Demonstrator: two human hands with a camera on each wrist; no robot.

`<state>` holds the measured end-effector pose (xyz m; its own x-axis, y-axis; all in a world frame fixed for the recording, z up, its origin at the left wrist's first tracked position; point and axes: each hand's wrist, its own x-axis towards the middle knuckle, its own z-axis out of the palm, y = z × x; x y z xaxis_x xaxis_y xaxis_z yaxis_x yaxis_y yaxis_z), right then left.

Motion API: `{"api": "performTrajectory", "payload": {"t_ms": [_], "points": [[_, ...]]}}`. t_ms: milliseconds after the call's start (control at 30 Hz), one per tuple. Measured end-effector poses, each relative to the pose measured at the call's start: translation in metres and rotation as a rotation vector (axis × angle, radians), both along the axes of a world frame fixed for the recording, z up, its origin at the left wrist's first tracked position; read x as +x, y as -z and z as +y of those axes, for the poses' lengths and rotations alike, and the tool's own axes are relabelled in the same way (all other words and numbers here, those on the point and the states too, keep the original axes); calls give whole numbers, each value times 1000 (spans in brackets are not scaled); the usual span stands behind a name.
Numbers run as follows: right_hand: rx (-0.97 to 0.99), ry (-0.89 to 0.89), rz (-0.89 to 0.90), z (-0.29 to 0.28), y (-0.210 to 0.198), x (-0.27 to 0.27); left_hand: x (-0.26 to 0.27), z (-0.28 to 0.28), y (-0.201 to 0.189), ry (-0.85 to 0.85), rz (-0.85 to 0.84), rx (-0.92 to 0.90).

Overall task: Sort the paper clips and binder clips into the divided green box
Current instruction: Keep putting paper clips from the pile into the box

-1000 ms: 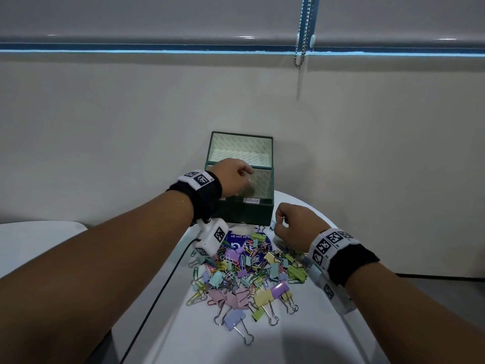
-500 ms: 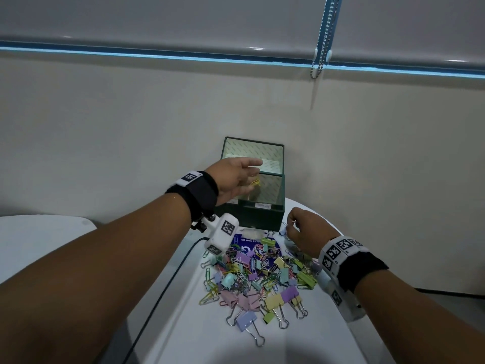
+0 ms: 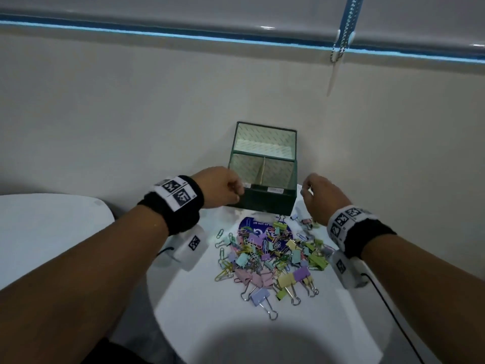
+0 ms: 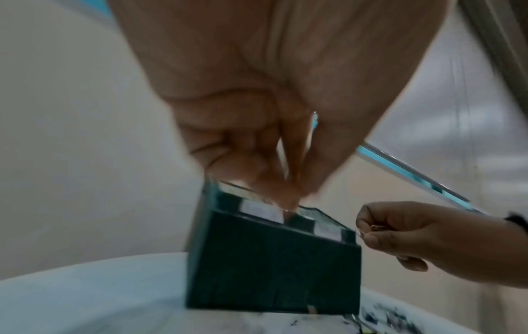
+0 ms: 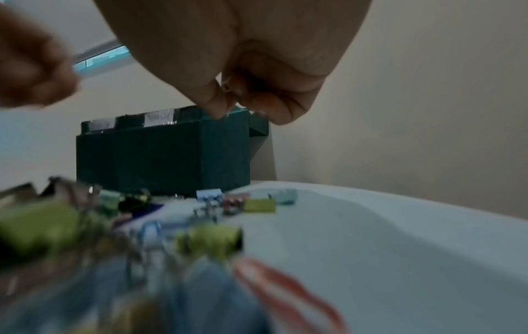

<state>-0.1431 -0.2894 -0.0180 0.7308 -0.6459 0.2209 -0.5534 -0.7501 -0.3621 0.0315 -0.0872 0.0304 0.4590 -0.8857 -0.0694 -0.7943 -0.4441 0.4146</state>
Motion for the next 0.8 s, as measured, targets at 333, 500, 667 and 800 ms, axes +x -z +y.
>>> {"api": "performTrajectory", "payload": {"t_ms": [333, 500, 667, 800], "points": [[-87, -70, 74, 26, -19, 51, -14, 36, 56, 28, -221, 305], [-272, -363, 210, 62, -18, 51, -23, 33, 59, -2, -250, 257], [-148, -555, 549, 86, -2, 59, -22, 28, 59, -27, -256, 297], [-154, -577, 564, 90, 2, 61, -18, 27, 61, -28, -187, 258]]}}
